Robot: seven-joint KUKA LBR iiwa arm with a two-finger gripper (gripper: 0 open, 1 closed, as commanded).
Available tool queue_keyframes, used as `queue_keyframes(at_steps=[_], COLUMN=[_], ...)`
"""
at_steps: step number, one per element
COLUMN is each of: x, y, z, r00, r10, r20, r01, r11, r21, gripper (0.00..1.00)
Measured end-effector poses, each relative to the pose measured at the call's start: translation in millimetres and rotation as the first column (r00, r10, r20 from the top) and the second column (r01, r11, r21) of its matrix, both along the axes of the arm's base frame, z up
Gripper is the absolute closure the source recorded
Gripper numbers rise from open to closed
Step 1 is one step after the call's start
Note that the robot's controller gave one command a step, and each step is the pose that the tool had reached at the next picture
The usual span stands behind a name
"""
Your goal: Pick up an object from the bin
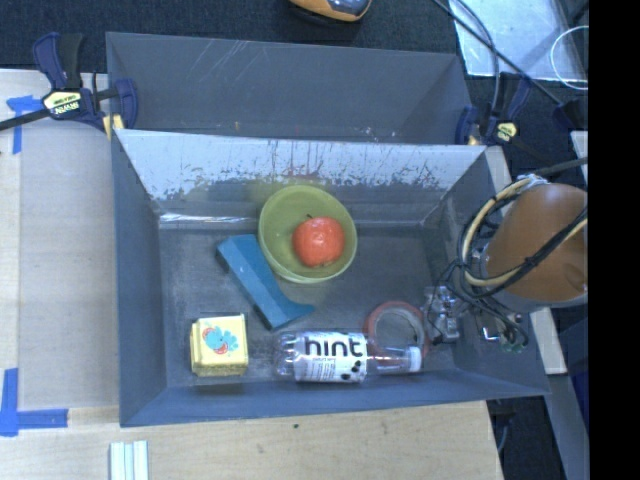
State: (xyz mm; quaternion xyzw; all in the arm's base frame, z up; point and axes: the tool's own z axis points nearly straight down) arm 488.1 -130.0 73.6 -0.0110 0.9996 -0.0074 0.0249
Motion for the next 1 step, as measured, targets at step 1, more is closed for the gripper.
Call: queue_keyframes(at_steps=[1], x=[53.3], y=[-7.4], z=[-1.9], r00=[0.992], r10=[-0.122], r20=[0.017], r01=[0.122], r11=[0.992], r21=[0.013], gripper=[1.0])
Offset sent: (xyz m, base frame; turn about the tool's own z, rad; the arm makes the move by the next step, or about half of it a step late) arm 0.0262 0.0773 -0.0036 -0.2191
